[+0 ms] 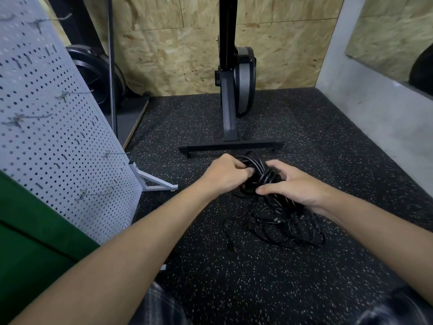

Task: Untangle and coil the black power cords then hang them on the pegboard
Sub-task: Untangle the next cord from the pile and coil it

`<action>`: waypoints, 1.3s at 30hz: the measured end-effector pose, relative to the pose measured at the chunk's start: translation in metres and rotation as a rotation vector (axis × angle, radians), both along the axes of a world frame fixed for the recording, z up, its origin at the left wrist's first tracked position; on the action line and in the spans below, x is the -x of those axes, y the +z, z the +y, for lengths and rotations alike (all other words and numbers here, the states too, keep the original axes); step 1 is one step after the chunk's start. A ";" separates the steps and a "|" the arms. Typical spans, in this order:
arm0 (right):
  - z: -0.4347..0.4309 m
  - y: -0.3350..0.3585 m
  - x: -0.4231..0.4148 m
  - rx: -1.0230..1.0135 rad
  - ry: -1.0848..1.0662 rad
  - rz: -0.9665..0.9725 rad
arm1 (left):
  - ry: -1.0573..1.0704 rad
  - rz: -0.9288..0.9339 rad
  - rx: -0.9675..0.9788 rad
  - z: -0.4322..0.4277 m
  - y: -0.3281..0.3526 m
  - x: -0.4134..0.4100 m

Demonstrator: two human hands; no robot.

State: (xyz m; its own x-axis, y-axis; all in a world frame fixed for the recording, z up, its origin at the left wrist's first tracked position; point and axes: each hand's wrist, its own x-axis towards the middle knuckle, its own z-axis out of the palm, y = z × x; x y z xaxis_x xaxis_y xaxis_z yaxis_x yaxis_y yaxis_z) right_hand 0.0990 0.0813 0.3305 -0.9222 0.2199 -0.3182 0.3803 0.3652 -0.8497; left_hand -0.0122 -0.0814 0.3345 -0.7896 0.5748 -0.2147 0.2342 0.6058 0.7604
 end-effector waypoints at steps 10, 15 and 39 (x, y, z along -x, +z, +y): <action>0.002 -0.011 -0.002 0.225 0.028 -0.120 | -0.044 -0.037 0.066 0.000 -0.002 -0.003; -0.001 -0.011 -0.001 0.185 -0.013 0.033 | 0.073 -0.072 0.061 0.003 -0.002 0.001; -0.005 -0.016 0.007 0.039 0.017 0.273 | -0.019 0.143 0.138 0.001 0.002 -0.004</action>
